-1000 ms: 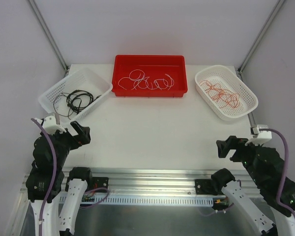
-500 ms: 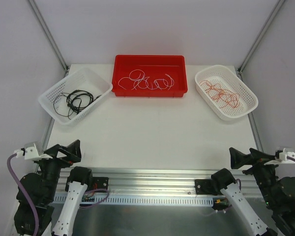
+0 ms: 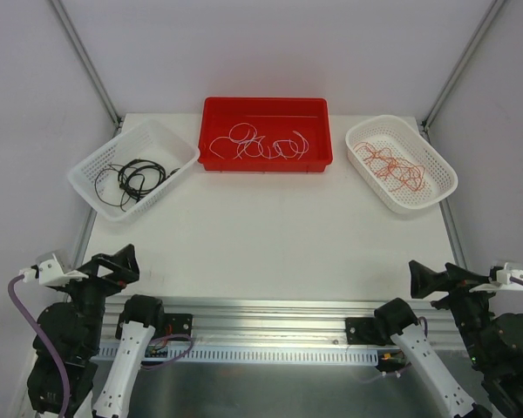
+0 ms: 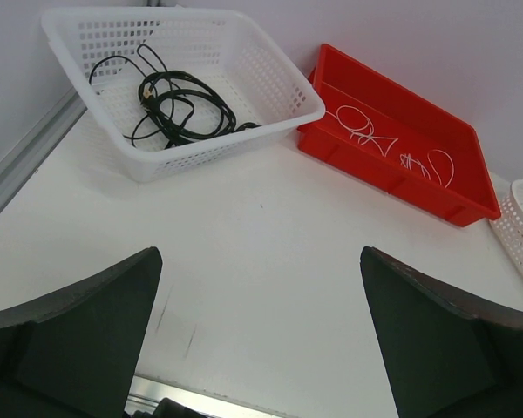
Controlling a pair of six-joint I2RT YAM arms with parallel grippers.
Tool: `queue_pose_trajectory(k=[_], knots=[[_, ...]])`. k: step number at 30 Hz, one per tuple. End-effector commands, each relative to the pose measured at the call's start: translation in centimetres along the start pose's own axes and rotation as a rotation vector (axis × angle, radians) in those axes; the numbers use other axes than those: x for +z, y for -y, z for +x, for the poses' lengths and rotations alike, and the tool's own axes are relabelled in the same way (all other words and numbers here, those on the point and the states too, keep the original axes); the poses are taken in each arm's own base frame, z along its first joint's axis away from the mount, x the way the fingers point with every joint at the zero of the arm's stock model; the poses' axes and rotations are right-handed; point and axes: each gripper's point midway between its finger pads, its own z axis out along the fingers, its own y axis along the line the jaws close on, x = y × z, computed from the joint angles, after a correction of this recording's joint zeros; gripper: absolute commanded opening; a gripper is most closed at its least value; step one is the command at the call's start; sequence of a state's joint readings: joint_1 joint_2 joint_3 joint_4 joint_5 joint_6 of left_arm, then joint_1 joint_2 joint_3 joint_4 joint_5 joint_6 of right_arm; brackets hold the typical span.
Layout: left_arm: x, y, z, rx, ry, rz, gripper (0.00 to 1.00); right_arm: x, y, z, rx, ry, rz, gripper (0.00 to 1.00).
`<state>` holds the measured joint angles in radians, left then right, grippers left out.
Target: Untangle the cables
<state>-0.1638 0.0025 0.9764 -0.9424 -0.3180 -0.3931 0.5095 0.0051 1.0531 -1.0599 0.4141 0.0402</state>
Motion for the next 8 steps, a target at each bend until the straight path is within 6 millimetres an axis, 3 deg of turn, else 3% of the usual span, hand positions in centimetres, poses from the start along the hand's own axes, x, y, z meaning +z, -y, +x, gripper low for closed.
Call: queue_pose_trajectory(k=[1, 8], knots=[[-2.39, -1.17, -1.06, -0.096, 0.159, 0.024, 0.99, -1.27, 0.72, -0.88, 0.032, 0.077, -0.006, 0.97], [-1.76, -1.11, -0.77, -0.115, 0.155, 0.017, 0.99, -1.28, 0.73, -0.98, 0.029, 0.084, -0.006, 0.97]])
